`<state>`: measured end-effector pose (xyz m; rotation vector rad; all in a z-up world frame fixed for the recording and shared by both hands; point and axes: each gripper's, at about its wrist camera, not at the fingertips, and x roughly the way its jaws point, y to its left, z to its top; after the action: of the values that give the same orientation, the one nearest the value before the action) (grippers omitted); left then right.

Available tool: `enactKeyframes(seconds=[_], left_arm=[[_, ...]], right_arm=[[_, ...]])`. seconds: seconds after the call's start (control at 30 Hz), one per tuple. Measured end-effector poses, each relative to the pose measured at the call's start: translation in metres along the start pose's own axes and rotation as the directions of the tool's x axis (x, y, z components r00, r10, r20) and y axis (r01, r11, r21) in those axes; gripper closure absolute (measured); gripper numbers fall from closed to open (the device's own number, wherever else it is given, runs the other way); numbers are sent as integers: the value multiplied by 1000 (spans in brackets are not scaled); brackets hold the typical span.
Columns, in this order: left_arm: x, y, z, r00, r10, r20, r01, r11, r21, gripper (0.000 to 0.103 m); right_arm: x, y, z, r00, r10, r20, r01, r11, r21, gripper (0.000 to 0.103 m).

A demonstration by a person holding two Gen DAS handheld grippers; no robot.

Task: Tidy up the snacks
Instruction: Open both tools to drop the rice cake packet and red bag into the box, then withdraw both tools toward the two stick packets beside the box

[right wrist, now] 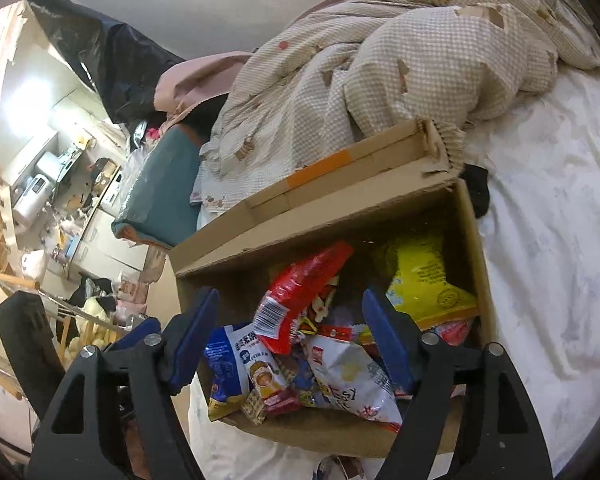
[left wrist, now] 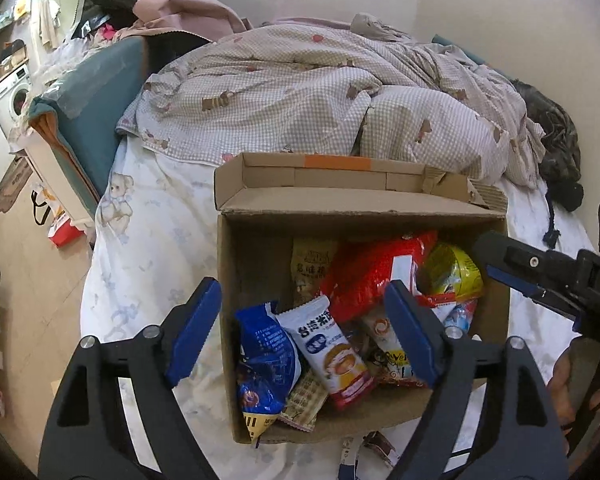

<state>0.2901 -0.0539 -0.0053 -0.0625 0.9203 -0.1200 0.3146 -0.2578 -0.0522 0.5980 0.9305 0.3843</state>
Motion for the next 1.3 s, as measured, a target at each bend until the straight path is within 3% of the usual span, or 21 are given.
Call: enactKeyframes(seconds=[0.37,0.7,0.9,1.3], left_arm=[[-2,4,-8,1000,1,-5,-1,1000,-9,22],[-23,22,-17,1000,26,7,-26,998,-57,22],[-36,33,-27,999,36,11,-35,996,-79,22],[-43,30,-69,998,18,-57,-23,996,-89,22]], right_arm=[[-14,5,-4,999,-46,15,47,998,-48,26],[-50,-11,-18,995,-92,47,91,996,16,26],[-67,-27,-37,992,-120,48,117,991,65,26],[-77,-31,-84,988,-153,-13,153,984,87,26]])
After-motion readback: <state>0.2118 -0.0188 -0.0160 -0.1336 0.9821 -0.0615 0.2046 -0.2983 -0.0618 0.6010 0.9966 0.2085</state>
